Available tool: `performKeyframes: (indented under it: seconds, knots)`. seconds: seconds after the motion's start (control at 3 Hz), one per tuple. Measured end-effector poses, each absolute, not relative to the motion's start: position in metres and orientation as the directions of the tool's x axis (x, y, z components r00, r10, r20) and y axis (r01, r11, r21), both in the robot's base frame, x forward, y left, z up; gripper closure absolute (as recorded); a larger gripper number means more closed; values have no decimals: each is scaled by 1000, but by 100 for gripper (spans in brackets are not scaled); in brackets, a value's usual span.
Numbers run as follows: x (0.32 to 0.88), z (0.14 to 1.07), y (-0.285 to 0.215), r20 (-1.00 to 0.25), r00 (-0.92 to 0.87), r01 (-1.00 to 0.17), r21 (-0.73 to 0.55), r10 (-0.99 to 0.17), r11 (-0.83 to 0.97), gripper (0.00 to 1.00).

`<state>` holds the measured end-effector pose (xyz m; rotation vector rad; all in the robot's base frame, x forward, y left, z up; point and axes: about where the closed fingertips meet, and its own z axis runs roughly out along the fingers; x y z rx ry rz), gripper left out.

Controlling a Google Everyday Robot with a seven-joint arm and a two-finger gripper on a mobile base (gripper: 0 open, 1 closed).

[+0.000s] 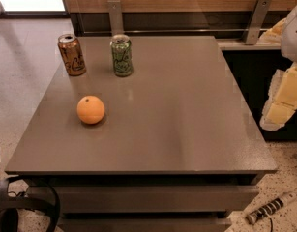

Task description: Knock green can over

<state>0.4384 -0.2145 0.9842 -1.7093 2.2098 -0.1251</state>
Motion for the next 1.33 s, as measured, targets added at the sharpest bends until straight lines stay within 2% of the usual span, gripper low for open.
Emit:
performKeyframes:
  seconds: [0.67, 1.33]
  knots:
    - [446, 985, -214, -246, -224, -908, -299, -943, 294, 0]
    - [482, 955, -203, -559, -247, -829, -301, -792, 471, 0]
